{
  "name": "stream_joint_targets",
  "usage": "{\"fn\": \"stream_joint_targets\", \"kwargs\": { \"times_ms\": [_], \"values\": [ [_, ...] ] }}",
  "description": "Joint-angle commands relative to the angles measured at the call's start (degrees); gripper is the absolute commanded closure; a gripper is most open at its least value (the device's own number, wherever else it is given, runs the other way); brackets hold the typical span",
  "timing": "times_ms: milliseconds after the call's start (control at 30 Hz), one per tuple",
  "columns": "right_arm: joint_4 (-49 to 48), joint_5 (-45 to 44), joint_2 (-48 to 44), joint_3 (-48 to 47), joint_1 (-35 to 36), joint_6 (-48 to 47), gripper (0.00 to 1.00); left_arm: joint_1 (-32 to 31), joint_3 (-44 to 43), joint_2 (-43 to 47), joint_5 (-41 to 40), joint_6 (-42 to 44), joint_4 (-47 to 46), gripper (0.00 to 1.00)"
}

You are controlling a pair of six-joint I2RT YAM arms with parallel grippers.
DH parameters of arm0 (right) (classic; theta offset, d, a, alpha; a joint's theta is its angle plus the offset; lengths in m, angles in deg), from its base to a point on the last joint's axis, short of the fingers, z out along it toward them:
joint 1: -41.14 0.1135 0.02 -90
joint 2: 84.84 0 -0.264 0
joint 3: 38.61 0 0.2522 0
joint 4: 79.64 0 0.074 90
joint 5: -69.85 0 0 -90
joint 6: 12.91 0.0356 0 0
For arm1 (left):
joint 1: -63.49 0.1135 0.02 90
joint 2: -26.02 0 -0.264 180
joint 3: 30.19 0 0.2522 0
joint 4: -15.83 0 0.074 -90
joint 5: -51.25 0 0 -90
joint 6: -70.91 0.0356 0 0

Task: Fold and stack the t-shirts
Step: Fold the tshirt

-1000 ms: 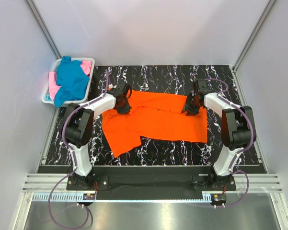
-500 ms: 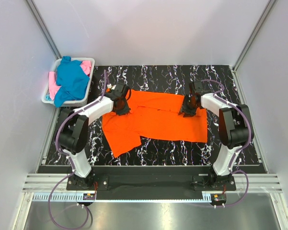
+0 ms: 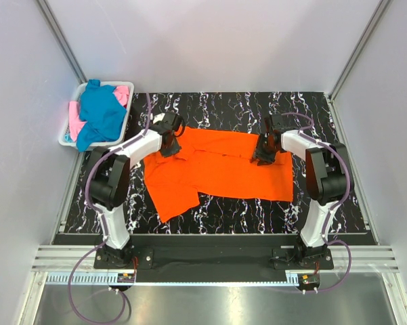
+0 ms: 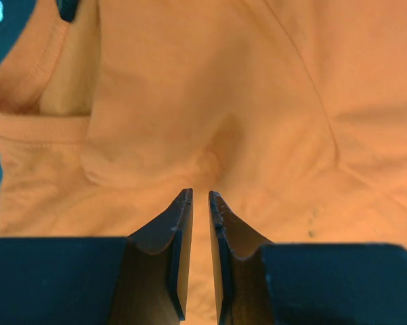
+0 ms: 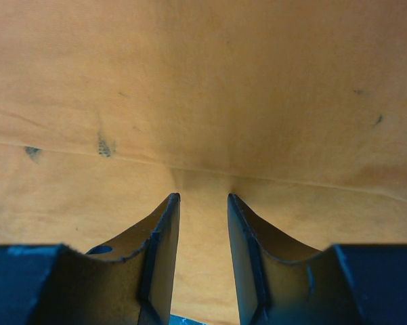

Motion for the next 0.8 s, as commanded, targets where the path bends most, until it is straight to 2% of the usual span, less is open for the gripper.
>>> {"fn": "stream_joint_targets", "kwargs": {
  "times_ms": [0, 367, 567, 767],
  "values": [
    [-0.61, 0.30, 0.79, -1.89, 0.78, 0.53, 0.59, 2.47, -3.82, -2.68, -0.76, -1.84, 1.43, 0.80],
    [3.17, -3.48, 2.89, -1.62, 0.78, 2.38, 0.59, 4.41, -7.51, -7.16, -3.04, -3.25, 8.46, 0.82],
    [9.40, -7.60, 5.09, -4.34, 0.78, 3.35, 0.60, 5.20, -11.73, -10.94, -3.74, -3.69, 13.91, 0.83],
    [14.94, -12.53, 6.67, -6.89, 0.78, 4.14, 0.62, 6.52, -14.89, -11.83, -8.66, -5.10, 20.50, 0.83]
  ]
}}
